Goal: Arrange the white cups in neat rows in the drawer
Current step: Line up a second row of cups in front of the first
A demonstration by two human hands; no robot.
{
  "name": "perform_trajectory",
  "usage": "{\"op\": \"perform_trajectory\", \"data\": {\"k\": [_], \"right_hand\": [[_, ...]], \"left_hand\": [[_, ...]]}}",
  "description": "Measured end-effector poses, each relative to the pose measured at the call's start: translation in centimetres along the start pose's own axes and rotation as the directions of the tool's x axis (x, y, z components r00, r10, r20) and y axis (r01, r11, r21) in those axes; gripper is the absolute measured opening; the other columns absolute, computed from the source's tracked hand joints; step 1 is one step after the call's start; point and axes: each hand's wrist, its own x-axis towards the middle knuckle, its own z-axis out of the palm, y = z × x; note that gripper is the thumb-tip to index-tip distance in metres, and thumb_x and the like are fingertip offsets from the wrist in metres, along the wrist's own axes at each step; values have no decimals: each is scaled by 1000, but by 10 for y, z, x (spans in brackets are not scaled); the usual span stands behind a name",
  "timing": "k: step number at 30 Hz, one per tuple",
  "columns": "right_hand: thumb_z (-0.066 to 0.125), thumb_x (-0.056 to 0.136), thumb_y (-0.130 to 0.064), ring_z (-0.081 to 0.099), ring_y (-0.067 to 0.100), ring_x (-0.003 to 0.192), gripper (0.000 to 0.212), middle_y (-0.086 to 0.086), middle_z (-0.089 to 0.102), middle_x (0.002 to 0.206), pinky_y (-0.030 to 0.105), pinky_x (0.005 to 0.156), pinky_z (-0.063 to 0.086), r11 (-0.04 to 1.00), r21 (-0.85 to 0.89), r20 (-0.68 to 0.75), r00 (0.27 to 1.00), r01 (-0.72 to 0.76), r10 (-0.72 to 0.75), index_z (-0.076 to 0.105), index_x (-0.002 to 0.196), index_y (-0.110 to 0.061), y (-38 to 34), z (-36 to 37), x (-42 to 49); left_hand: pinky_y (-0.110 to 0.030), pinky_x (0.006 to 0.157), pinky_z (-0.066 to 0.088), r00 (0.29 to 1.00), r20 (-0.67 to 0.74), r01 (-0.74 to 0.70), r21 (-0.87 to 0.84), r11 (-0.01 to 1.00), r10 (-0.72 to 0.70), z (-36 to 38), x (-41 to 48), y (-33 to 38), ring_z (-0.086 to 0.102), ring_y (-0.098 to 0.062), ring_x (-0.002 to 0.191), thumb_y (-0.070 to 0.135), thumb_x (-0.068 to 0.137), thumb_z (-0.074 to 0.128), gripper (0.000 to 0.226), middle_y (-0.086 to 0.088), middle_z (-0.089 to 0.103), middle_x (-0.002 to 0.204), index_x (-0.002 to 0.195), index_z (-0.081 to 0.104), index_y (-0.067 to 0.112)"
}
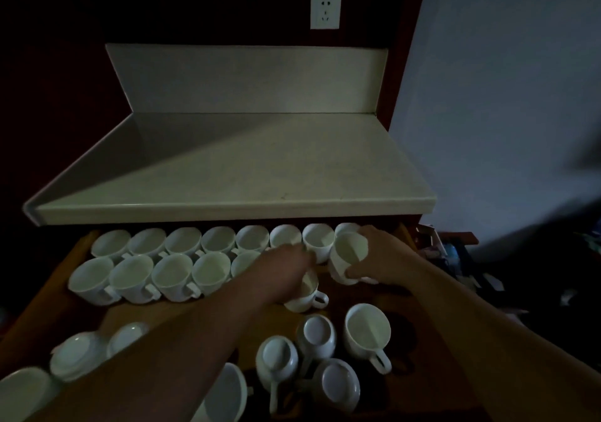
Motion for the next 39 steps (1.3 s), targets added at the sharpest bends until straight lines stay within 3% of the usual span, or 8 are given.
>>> {"op": "perform_trajectory", "data": {"k": [3,7,11,15,23,28,32,39], "right_hand": [[93,66,-38,61,13,96,84,-1,62,115,23,64,45,994,39,11,995,-103,102,50,135,-14,17,27,10],[91,67,-36,59,18,103,89,6,57,125,22,63,43,993,11,26,993,-119,119,44,138,-12,21,53,23],[92,65,-35,62,23,114,90,11,55,128,24,73,48,989,-19,70,987,-143,144,42,134,-5,17,68,32],[83,40,-62,70,16,97,102,14,62,126,32,77,63,989,1,125,982,-145,144,48,123,-15,34,95,58],[91,71,-40,53,31,131,103,16,43,149,40,102,50,992,-27,44,991,-126,127,32,150,-10,12,92,51],[93,65,-49,55,26,128,104,6,50,141,39,99,52,997,38,4,998,-70,70,39,146,-14,10,99,51],[79,34,-91,64,7,106,109,-11,62,119,35,83,61,994,92,-26,997,-67,70,53,123,-34,52,124,78],[90,39,-68,64,8,104,95,-12,64,114,37,86,60,991,127,-12,999,-39,41,55,120,-33,49,118,78]], "left_hand": [[-36,66,59,996,32,-87,77,993,85,31,-14,-1,69,-20,77,57,92,59,31,3,66,91,89,57,26],[-37,87,52,995,55,-88,92,992,83,36,-18,-1,66,-29,108,37,100,56,31,-8,67,118,124,61,18],[-38,90,53,995,87,-65,129,990,54,36,-14,-3,64,-32,111,39,103,51,34,-11,65,121,129,60,20],[-38,85,50,996,35,-92,203,975,87,41,-15,-14,63,-33,108,28,101,49,34,-11,63,125,132,61,23],[-42,83,54,995,-11,-95,212,973,100,42,-13,-30,66,-33,105,19,96,51,32,-10,65,117,127,60,17],[-42,83,52,993,-41,-95,218,971,107,44,-14,-32,65,-30,104,14,94,52,28,-8,66,112,120,62,16],[-39,87,48,994,-65,-75,172,982,88,46,-12,-33,62,-27,107,14,94,54,25,-6,66,113,116,63,18],[-36,85,46,984,-156,-74,112,991,91,55,-7,-40,59,-25,107,15,92,57,23,-5,63,113,113,65,18]]}}
